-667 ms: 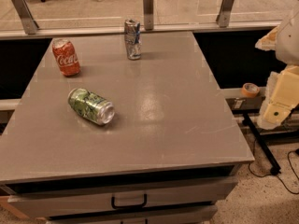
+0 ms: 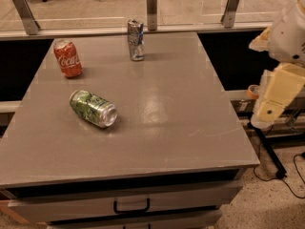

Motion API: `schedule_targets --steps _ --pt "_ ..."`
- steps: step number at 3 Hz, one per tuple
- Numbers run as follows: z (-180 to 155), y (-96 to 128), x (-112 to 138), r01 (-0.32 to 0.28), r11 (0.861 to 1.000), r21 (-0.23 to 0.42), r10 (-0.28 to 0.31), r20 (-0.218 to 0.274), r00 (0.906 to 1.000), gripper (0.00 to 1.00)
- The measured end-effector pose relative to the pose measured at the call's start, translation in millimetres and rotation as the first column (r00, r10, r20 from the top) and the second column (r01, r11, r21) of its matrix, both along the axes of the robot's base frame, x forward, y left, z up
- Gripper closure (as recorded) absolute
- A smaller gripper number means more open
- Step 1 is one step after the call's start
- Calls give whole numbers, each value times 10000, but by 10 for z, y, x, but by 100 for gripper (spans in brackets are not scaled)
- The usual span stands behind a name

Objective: Place green can upright

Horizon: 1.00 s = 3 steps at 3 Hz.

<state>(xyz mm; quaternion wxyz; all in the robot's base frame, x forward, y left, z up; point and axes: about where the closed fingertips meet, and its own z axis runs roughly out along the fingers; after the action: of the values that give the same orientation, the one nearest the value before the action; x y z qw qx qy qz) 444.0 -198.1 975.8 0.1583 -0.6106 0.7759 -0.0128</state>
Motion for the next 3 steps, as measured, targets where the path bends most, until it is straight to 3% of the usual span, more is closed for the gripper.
schedule_targets --steps 1,2,3 --pt "-140 484 67 48 9969 783 7 -697 9976 0" --pt "-248 1013 84 570 9896 1318 -401 -1279 9910 0" --pt "-304 1667 71 1029 9854 1360 -824 -1483 9855 0"
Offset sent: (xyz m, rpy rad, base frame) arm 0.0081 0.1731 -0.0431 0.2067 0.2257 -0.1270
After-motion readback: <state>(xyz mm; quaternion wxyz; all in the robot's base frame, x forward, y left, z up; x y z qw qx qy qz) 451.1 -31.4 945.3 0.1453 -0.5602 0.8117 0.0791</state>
